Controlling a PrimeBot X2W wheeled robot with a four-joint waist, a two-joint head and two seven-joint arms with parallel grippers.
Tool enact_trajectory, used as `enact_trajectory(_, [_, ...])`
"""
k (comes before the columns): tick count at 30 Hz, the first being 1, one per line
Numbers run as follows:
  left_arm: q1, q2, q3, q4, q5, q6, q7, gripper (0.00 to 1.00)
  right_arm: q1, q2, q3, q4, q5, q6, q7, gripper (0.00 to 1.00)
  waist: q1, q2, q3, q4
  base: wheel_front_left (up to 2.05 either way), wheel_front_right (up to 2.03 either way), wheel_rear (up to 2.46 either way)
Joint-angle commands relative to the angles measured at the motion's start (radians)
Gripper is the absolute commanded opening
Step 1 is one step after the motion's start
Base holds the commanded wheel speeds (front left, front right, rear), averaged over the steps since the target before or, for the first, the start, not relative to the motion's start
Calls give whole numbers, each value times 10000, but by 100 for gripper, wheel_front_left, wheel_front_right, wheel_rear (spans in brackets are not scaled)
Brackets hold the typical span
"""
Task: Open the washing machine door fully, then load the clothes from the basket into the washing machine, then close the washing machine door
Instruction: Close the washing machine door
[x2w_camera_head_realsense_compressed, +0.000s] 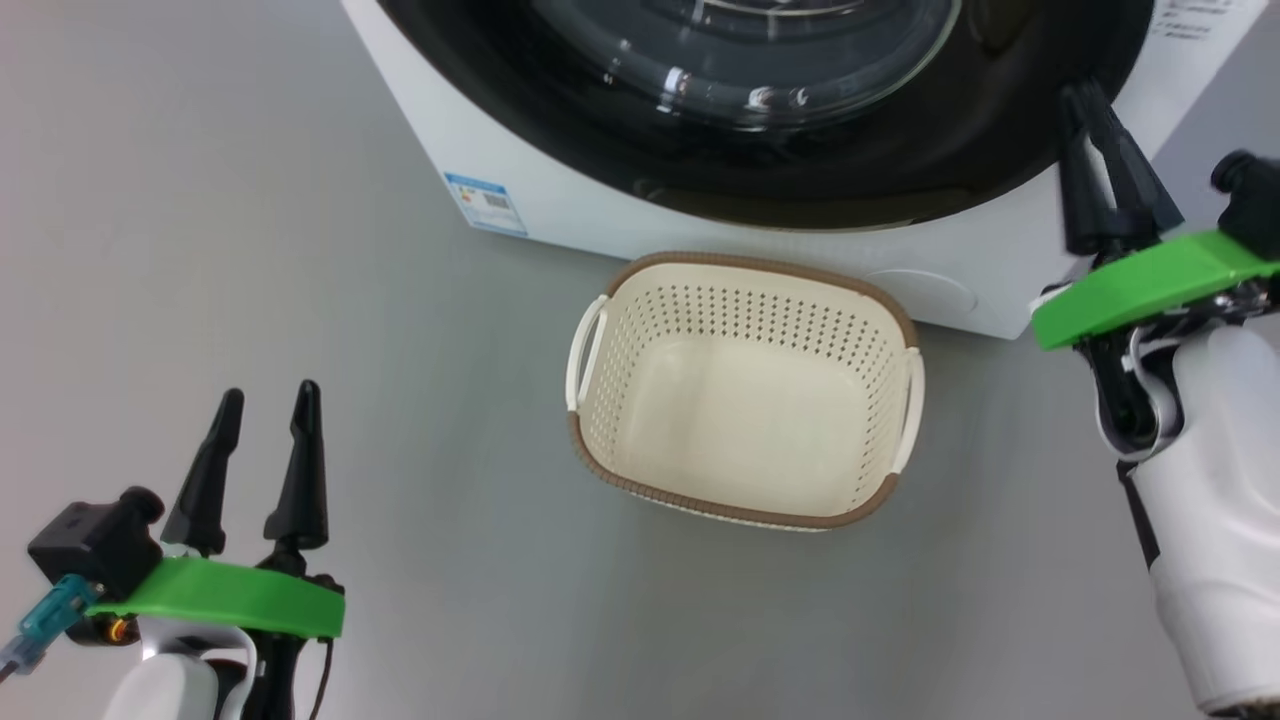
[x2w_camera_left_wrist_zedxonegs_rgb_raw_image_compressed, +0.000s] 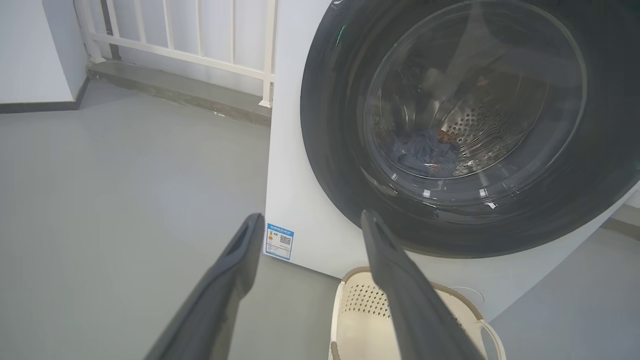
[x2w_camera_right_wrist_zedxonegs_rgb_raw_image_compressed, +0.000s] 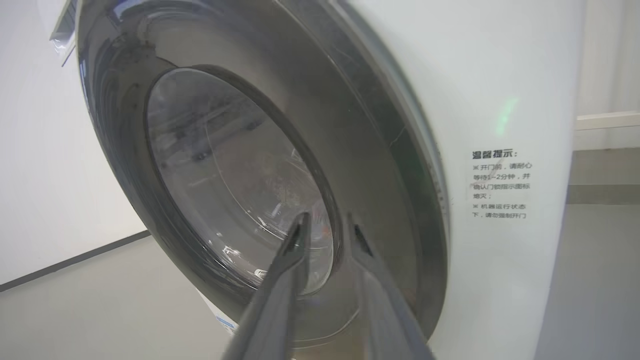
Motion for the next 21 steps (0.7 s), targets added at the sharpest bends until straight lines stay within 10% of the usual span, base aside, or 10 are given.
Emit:
enact_trajectory(1, [75, 439, 364, -175, 178, -15, -63, 100, 451, 187, 265, -542, 164, -17, -48, 100, 0, 0, -443, -369, 0, 0, 0])
enact_trajectory(21, [871, 446, 772, -203, 607, -15, -63, 100, 3492, 518, 675, -2697, 608, -17, -48, 100, 0, 0, -2173, -2351, 0, 0, 0])
